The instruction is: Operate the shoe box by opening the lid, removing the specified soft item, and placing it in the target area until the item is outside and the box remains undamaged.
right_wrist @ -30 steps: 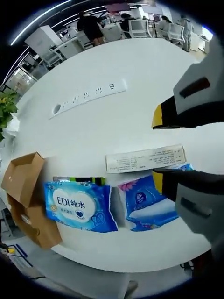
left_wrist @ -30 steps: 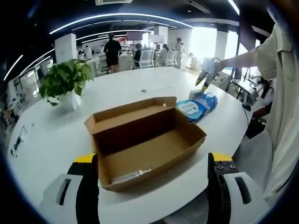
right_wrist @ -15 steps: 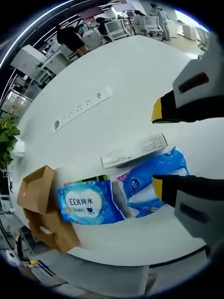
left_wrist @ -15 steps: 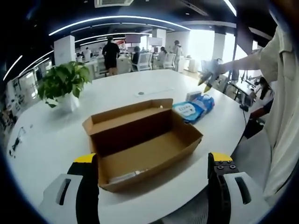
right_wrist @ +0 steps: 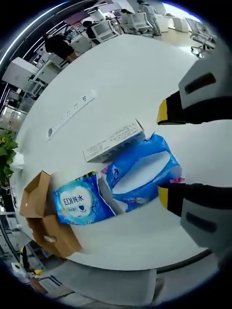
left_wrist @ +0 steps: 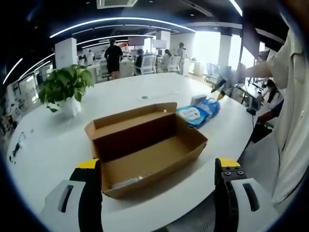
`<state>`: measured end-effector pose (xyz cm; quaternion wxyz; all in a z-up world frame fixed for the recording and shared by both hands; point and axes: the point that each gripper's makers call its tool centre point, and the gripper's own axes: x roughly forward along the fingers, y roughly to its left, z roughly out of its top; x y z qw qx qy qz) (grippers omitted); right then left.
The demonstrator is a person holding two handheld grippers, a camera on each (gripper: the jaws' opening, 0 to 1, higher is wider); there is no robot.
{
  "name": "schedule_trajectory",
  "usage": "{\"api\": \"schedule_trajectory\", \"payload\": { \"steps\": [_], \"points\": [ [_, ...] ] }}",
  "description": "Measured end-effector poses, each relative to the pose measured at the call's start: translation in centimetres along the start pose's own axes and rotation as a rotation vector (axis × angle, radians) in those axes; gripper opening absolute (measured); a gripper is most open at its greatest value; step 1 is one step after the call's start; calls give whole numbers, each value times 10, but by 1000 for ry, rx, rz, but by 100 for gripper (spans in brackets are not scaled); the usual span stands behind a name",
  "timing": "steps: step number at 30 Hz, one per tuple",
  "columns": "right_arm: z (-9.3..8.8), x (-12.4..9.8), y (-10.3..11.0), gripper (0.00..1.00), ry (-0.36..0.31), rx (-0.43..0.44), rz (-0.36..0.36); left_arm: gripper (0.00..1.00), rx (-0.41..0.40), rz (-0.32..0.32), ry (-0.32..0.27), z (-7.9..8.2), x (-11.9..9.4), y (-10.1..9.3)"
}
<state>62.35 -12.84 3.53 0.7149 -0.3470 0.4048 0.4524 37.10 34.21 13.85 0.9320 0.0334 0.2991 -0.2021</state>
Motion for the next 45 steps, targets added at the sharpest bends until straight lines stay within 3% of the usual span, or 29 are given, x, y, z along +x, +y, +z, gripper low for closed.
{"api": "schedule_trajectory", "payload": {
  "steps": [9,18,34,45],
  "points": [
    [-22,10,23,45,10,57,2,100,2,-13,6,-3,-1,-6],
    [-32,25,38,43,14,107,-8,100,5,-8,5,-2,-4,-6],
    [-35,23,58,41,-6,145,-10,100,5,-14,1,-4,-4,-6],
    [-25,3,56,43,-58,189,-74,99,36,-25,7,-5,-6,4]
  ]
}}
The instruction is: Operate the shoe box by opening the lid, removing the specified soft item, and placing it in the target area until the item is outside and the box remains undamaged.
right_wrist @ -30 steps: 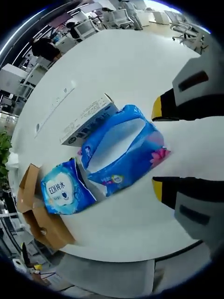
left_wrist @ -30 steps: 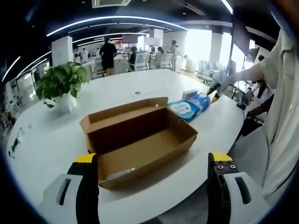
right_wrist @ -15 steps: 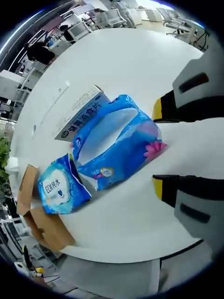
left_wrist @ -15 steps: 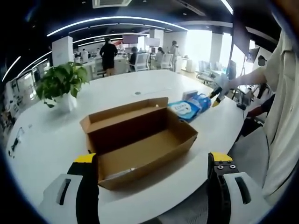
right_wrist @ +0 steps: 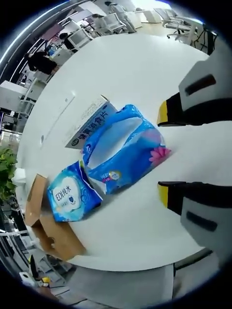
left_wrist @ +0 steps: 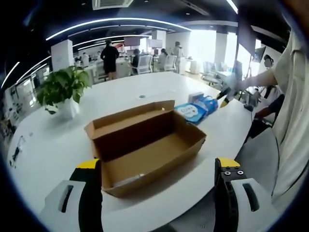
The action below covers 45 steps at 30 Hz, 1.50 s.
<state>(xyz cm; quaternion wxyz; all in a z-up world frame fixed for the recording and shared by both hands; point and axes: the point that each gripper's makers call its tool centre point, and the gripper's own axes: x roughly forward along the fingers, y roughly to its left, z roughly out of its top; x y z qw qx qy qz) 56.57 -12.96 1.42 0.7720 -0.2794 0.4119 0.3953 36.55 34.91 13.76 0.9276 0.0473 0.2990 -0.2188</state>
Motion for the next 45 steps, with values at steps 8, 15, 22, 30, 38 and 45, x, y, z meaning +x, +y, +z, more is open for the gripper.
{"api": "schedule_trajectory", "payload": {
  "steps": [8,15,22,30,38,45],
  "points": [
    [11,-17,17,47,-59,43,-34,99,18,-41,19,-2,1,7],
    [23,-32,41,51,-119,77,-51,94,36,-105,52,-1,3,8],
    [43,-48,67,57,-200,116,-73,88,74,-155,79,2,7,15],
    [59,-71,91,62,-256,161,-103,79,120,-176,120,1,14,28],
    [84,-97,121,66,-356,195,-129,70,191,-221,215,-10,28,29],
    [96,-110,143,70,-395,207,-135,63,249,-252,273,-13,42,29]
  ]
}}
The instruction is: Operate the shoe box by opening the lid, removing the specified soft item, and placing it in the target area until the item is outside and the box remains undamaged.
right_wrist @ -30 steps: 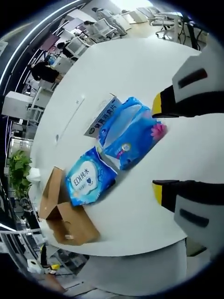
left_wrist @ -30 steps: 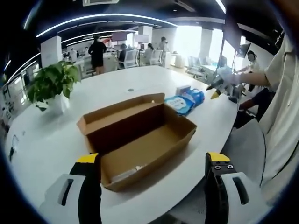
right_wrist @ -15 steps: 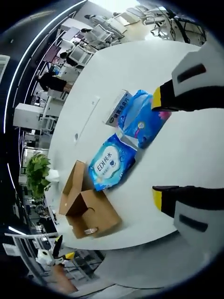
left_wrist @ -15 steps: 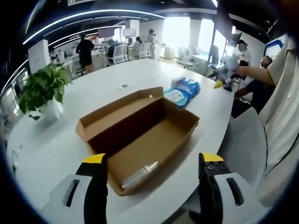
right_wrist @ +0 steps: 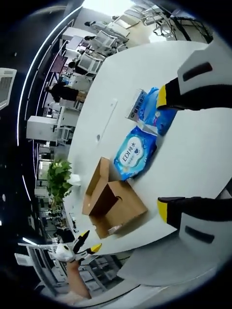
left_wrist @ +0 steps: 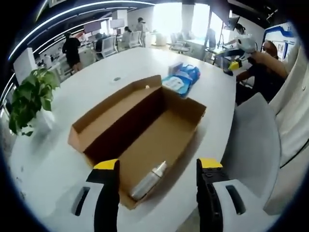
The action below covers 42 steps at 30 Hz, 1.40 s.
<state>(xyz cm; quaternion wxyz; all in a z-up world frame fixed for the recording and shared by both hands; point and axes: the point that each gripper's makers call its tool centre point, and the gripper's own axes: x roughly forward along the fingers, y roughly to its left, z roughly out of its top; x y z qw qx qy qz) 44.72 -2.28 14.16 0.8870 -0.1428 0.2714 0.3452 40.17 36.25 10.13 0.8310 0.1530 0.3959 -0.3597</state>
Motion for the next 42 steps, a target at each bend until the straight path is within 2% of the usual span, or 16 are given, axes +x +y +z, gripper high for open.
{"api": "schedule_trajectory", "payload": {
  "steps": [7,12,19,23,29,32,34,42],
  "points": [
    [3,-10,25,76,-5,6,14,62,56,-56,75,3,8,5],
    [2,-14,43,81,2,17,38,56,71,-94,106,9,15,15],
    [1,-18,57,86,1,22,31,53,171,-135,226,1,26,24],
    [-1,-22,66,89,6,36,39,53,189,-167,248,-1,32,24],
    [0,-26,75,92,-3,54,32,53,252,-209,315,-11,43,25],
    [1,-26,78,93,-7,66,32,53,307,-234,346,-16,49,25],
    [0,-26,80,93,-2,68,32,52,372,-255,368,-19,53,24],
    [-4,-22,87,96,4,88,36,52,475,-325,468,-28,66,20]
  ]
}}
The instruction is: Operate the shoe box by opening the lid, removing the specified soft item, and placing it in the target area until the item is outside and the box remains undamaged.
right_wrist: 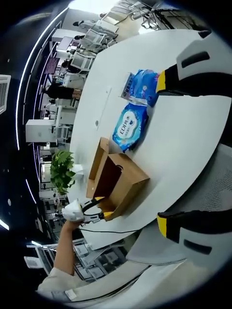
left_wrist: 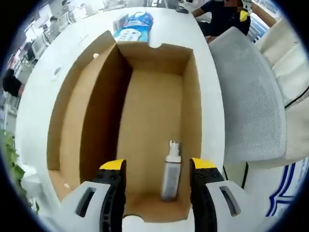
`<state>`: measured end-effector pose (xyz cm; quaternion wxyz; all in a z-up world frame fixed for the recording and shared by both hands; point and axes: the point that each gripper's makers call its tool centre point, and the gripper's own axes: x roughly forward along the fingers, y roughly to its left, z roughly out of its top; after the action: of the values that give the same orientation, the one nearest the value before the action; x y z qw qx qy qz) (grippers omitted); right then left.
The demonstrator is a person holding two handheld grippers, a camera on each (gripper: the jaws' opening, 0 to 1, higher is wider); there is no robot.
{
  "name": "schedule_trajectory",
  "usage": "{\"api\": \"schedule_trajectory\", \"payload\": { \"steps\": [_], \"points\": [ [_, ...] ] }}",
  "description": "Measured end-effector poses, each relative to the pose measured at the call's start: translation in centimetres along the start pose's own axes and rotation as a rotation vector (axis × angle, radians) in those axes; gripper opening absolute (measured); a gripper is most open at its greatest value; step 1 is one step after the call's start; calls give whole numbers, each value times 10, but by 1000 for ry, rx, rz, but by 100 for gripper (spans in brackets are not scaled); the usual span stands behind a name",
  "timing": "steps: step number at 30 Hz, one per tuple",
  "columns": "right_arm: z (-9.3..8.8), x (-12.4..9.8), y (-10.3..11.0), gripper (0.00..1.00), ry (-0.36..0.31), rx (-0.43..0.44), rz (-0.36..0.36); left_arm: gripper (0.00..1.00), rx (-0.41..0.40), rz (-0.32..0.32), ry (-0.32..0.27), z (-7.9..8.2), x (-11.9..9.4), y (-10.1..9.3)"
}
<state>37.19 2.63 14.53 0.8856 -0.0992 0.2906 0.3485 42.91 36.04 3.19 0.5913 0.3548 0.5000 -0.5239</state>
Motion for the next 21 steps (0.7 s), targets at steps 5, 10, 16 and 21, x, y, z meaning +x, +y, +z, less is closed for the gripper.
{"api": "schedule_trajectory", "payload": {
  "steps": [5,10,16,21],
  "points": [
    [-4,-1,-1,96,12,6,-11,54,33,-25,31,-2,9,2],
    [-9,-4,-6,96,28,5,-35,54,46,-45,39,-2,17,0],
    [-14,-9,-10,95,35,15,-56,51,34,-77,42,-4,26,-3],
    [-16,-11,-12,95,42,21,-66,51,8,-80,16,0,33,-3]
  ]
}}
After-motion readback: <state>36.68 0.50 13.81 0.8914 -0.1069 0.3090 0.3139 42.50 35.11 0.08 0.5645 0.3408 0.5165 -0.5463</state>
